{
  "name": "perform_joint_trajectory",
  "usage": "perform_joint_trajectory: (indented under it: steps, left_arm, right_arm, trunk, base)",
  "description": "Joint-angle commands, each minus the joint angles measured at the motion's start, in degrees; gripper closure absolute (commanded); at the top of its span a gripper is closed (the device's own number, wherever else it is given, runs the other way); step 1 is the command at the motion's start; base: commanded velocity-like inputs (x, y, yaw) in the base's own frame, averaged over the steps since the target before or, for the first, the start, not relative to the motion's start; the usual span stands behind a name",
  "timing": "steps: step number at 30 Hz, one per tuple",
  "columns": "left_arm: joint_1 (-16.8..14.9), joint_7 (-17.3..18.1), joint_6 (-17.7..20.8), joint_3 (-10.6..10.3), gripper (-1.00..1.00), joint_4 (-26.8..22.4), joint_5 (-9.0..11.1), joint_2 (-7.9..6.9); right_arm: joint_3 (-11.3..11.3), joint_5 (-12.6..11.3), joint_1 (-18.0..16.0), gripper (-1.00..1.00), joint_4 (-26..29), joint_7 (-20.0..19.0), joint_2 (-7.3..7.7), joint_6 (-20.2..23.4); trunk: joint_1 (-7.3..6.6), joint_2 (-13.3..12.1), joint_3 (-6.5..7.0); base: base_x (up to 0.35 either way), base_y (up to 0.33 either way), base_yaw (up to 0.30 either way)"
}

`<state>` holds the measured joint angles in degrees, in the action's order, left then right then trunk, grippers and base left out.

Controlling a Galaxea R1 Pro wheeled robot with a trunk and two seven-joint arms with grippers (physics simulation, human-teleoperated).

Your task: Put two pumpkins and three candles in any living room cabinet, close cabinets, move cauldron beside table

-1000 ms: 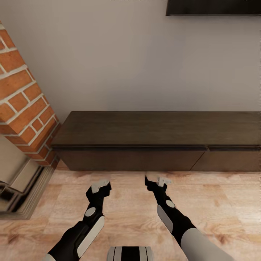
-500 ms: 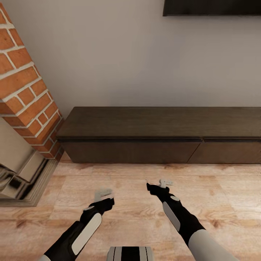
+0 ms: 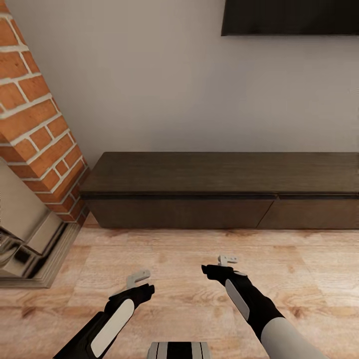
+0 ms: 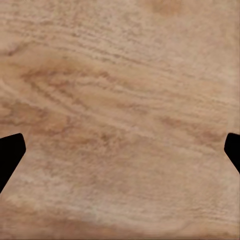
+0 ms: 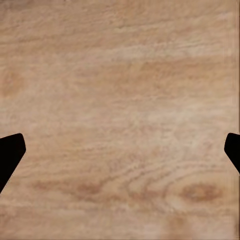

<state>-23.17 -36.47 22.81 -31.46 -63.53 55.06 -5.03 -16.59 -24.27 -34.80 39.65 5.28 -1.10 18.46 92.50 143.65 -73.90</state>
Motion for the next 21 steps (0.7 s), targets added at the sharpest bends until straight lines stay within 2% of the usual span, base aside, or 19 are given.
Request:
perform_joint_trajectory:
  steps: [1,14,15,16,21]
  left_arm:
    - [-0.01,-0.49,0.04,-0.14,-1.0,0.28,0.42,0.05]
    - [0.06,-0.61,0.03,0.43,-1.0,4.66,2.43,0.0]
    - [0.06,-0.62,0.04,0.71,-1.0,5.0,2.83,-0.01]
    - [0.06,-0.57,0.04,2.27,-1.0,5.45,3.74,0.01]
    - [0.06,-0.54,0.04,3.32,-1.0,5.59,4.06,0.0]
  right_arm:
    - [-0.27,-0.57,-0.02,-1.0,-0.1,0.54,0.03,0.16]
    - [-0.29,-0.42,0.0,-1.0,-1.29,0.52,-0.04,-0.09]
    - [-0.29,-0.37,0.0,-1.0,-1.31,0.52,-0.04,-0.11]
    - [-0.32,-0.29,0.0,-1.0,-1.36,0.55,-0.04,-0.16]
    - [-0.29,-0.39,0.0,-1.0,-1.41,0.64,-0.04,-0.2]
  trunk:
    - [-0.03,0.0,0.18]
    - [-0.37,-0.17,3.06]
    - [-0.39,-0.18,3.29]
    - [-0.42,-0.2,3.51]
    - [-0.55,-0.26,4.62]
  base:
    - [0.0,0.0,0.0]
    - [0.0,0.0,0.0]
    - [0.0,0.0,0.0]
    - [0.0,0.0,0.0]
    - [0.0,0.0,0.0]
